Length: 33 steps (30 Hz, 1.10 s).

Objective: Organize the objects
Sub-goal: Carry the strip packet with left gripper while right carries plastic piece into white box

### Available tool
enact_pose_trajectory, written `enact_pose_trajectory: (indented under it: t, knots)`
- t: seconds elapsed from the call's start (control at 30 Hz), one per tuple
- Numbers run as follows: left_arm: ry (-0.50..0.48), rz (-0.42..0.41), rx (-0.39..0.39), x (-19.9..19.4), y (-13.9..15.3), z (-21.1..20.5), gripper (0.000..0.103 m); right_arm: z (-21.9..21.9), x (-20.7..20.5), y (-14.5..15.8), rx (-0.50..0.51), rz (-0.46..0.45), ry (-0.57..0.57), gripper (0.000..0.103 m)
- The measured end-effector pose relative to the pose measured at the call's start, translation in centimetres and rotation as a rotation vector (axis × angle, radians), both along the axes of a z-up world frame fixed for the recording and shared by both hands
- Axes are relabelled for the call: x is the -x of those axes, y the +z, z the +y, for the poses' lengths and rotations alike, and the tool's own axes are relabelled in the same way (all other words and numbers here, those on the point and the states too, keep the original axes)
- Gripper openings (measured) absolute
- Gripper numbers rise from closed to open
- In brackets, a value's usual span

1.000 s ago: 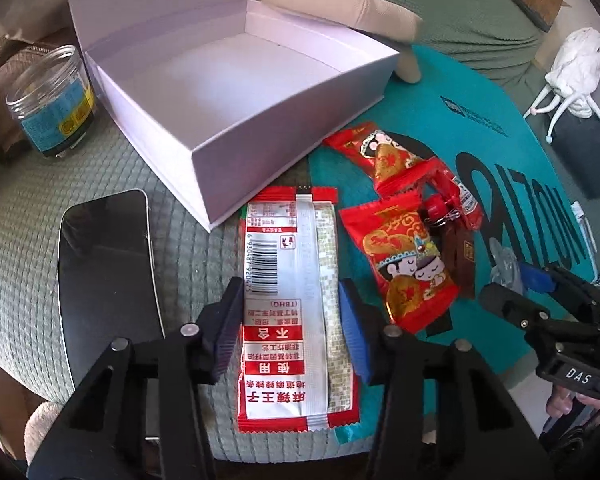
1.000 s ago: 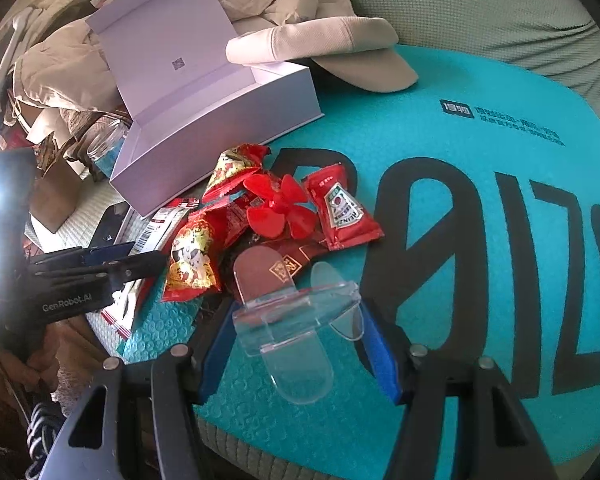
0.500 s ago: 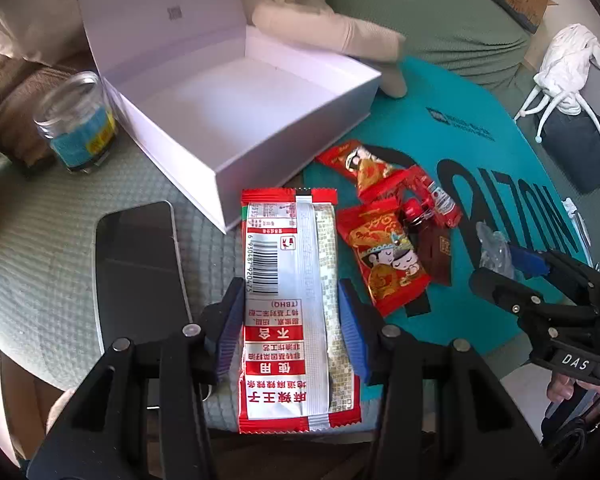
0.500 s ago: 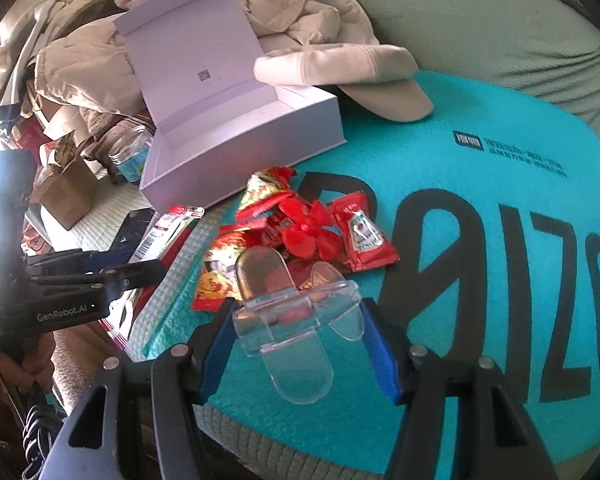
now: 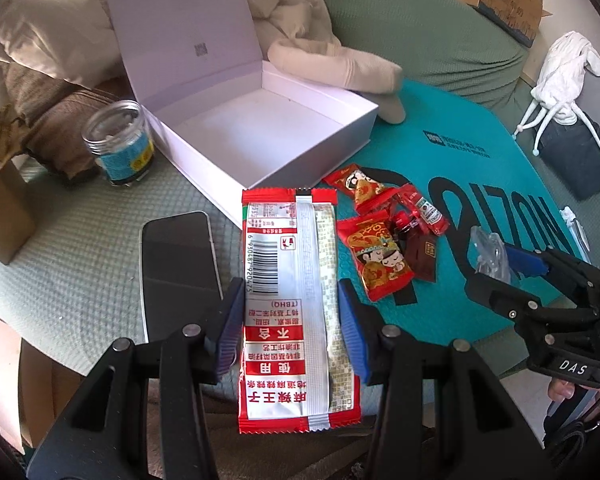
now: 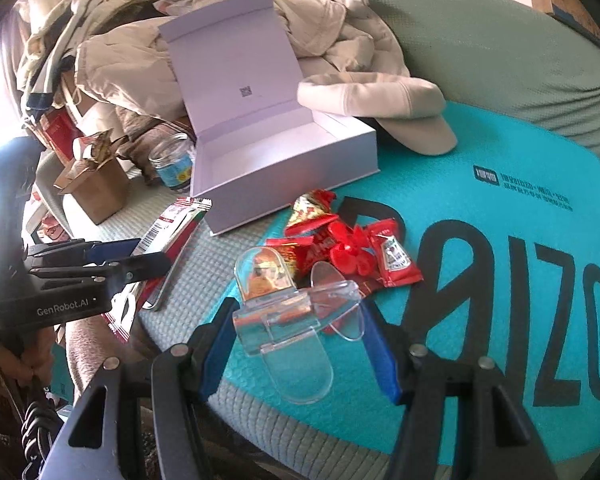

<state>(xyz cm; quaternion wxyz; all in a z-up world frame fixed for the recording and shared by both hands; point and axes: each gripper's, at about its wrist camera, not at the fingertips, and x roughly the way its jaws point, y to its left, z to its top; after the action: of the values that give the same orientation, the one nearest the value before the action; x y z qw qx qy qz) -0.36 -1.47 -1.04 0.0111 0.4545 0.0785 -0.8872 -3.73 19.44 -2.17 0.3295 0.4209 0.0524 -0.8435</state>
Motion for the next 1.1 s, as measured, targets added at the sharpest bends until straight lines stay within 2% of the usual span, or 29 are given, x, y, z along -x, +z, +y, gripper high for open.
enact_pose_trajectory:
  t: [0.43, 0.73, 1.1]
  knots:
    - [0.057, 0.036, 0.014, -2.5, 1.3, -0.9, 0.044, -1.2, -1.8, 1.7, -0.002, 0.041, 0.077, 0.062]
    - [0.023, 0.023, -0.014, -0.4, 1.2, -2.4, 0.044, -3.2, -0.4, 2.1, -0.034, 0.026, 0.079, 0.062]
    - [-0.009, 0.024, 0.009, 3.4, 2.5, -5.0, 0.044, -6.5, 3.4, 2.8, -0.025, 0.016, 0.07, 0.062]
